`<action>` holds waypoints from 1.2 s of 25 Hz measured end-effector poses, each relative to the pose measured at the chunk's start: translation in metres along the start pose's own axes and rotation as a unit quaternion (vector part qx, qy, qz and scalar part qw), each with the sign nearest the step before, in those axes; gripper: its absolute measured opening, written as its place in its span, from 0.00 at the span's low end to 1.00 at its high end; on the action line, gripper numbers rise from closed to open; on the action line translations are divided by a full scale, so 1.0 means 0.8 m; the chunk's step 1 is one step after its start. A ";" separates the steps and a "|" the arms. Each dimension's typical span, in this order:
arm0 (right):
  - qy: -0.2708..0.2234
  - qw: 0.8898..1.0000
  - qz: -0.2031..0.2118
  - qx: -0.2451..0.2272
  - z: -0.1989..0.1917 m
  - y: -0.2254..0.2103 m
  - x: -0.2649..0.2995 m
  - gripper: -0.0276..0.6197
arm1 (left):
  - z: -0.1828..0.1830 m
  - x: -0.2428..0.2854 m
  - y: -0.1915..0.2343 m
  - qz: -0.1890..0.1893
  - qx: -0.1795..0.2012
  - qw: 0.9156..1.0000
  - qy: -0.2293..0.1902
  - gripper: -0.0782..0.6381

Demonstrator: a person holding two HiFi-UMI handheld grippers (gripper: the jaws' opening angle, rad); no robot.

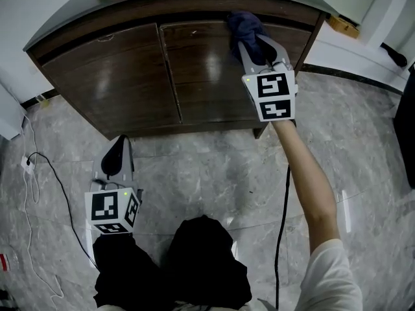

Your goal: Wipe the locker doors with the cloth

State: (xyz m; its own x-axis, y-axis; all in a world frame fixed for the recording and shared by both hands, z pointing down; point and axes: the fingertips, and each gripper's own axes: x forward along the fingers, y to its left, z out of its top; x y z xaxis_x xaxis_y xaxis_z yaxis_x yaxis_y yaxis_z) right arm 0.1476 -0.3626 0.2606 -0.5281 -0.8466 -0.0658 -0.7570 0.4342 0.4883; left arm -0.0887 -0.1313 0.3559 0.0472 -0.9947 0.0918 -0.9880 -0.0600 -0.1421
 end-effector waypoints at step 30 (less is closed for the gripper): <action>0.041 0.987 -0.150 0.048 -0.111 -0.117 -0.059 0.20 | 0.000 0.007 -0.007 -0.031 -0.025 0.999 -0.012 0.11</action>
State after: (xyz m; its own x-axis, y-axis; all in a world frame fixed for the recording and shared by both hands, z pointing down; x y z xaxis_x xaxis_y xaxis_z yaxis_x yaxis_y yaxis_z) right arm 0.2776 -0.3906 0.2954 -0.2451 -0.9618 -0.1223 -0.9095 0.1844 0.3726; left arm -0.0829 -0.1365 0.3573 0.1123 -0.9909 0.0743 -0.9891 -0.1186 -0.0876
